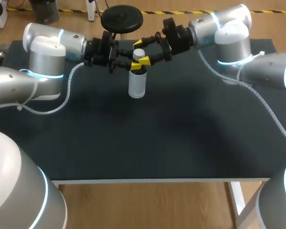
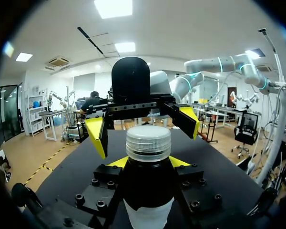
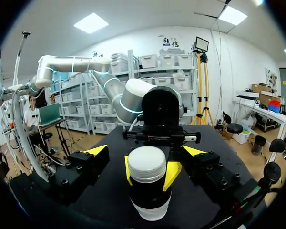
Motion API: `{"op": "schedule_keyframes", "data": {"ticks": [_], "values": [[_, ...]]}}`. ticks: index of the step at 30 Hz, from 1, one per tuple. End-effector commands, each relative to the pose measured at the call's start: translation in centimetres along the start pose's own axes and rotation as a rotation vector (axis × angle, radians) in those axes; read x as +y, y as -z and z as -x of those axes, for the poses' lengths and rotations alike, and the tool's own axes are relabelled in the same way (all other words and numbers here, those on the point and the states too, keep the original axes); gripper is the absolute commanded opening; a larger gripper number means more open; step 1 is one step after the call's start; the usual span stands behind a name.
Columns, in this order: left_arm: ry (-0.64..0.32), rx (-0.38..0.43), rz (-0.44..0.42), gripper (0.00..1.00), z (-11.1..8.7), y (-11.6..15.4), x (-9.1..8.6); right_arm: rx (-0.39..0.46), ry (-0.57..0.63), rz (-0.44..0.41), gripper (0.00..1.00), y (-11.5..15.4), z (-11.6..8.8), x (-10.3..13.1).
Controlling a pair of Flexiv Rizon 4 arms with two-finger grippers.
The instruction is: Unscrew the bottle cap
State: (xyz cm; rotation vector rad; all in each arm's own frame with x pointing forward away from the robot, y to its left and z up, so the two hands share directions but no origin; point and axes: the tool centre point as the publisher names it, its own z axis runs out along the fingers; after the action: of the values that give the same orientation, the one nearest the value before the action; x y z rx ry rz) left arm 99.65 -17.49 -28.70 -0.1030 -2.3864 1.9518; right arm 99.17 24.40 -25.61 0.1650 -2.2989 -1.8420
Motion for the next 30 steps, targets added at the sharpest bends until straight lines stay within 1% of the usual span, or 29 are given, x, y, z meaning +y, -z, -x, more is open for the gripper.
{"op": "schedule_keyframes", "data": {"ticks": [1, 2, 3, 7, 11, 14, 15, 16, 18, 21, 22, 28, 29, 30], "values": [[0.000, 0.003, 0.000, 0.00, 0.05, 0.04, 0.01, -0.001, 0.007, 0.004, 1.00, 0.12, 0.22, 0.04], [0.000, 0.003, 0.000, 0.00, 0.05, 0.04, 0.01, -0.002, 0.007, 0.004, 1.00, 0.12, 0.22, 0.05], [0.000, 0.003, 0.000, 0.00, 0.05, 0.04, 0.01, -0.003, 0.007, 0.005, 0.96, 0.12, 0.22, 0.05], [0.000, 0.003, 0.000, 0.00, 0.05, 0.04, 0.01, -0.005, 0.006, 0.004, 0.48, 0.11, 0.20, 0.03], [0.000, 0.003, 0.000, 0.00, 0.05, 0.04, 0.01, -0.007, 0.006, 0.004, 0.26, 0.10, 0.20, 0.01], [0.000, 0.003, 0.000, 0.00, 0.05, 0.04, 0.01, -0.007, 0.006, 0.005, 0.16, 0.09, 0.21, -0.02], [0.000, 0.003, 0.000, 0.00, 0.05, 0.04, 0.01, -0.007, 0.007, 0.006, 0.10, 0.10, 0.23, -0.02], [0.000, 0.003, 0.000, 0.00, 0.05, 0.04, 0.01, -0.007, 0.008, 0.007, 0.00, 0.11, 0.24, -0.01], [0.000, 0.003, 0.000, 0.00, 0.05, 0.04, 0.01, -0.006, 0.011, 0.007, 0.00, 0.13, 0.27, 0.01], [0.000, 0.003, 0.000, 0.00, 0.05, 0.04, 0.01, 0.019, 0.029, 0.008, 0.00, 0.08, 0.28, 0.09], [0.000, 0.003, 0.000, 0.00, 0.05, 0.04, 0.01, 0.041, 0.035, 0.021, 0.00, 0.06, 0.30, 0.12], [0.000, 0.003, 0.000, 0.00, 0.05, 0.04, 0.01, 0.151, 0.050, 0.039, 0.00, 0.03, 0.27, 0.19], [0.000, 0.003, 0.000, 0.00, 0.05, 0.04, 0.01, 0.176, 0.048, 0.040, 0.00, 0.05, 0.27, 0.16], [0.000, 0.003, 0.000, 0.00, 0.05, 0.04, 0.01, 0.219, 0.049, 0.045, 0.00, 0.04, 0.23, 0.11]]}}
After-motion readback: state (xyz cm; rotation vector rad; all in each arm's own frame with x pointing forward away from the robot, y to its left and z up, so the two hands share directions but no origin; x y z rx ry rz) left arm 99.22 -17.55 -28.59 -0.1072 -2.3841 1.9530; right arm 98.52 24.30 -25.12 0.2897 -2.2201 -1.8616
